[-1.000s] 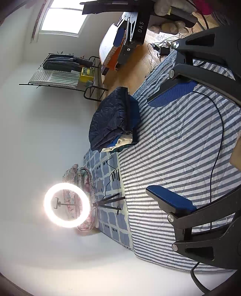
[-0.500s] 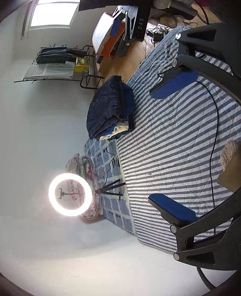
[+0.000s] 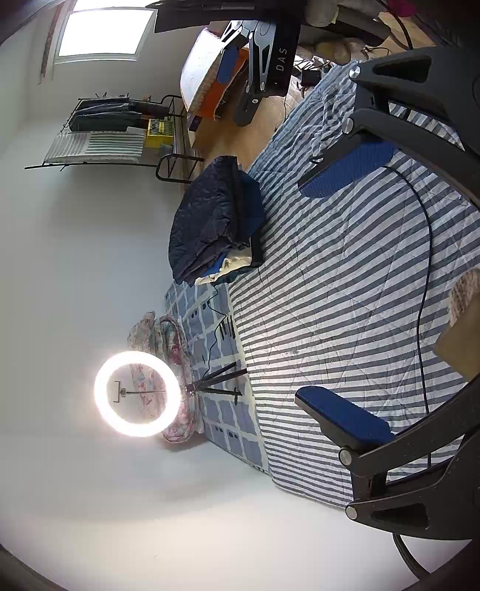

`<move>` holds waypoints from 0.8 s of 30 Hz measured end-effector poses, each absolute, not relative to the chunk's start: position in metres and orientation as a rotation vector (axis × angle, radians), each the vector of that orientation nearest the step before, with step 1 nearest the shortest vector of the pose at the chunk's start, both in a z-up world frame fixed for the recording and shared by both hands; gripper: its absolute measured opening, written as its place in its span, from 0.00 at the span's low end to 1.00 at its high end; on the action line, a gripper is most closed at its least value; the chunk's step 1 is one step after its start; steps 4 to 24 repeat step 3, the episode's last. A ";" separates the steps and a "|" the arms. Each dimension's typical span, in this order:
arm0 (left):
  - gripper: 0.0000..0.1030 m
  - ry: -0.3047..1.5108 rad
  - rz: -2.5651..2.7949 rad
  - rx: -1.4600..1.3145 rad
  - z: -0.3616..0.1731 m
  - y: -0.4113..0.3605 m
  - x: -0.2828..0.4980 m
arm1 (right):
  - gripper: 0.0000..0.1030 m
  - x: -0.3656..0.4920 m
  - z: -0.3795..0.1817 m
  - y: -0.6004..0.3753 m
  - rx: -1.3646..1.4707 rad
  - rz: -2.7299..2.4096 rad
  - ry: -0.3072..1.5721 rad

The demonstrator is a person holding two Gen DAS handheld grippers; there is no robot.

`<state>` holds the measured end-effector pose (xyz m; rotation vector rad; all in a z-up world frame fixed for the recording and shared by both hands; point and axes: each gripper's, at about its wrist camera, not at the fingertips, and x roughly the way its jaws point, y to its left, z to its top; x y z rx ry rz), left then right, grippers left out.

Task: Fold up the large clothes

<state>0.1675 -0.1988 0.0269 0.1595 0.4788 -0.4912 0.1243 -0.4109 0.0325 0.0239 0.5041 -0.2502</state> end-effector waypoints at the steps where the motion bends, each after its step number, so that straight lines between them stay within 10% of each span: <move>1: 1.00 0.476 -0.491 0.165 0.027 -0.199 0.167 | 1.00 0.125 0.032 -0.411 0.026 -0.248 0.506; 24: 1.00 0.481 -0.493 0.155 0.026 -0.199 0.168 | 1.00 0.125 0.032 -0.411 0.030 -0.243 0.509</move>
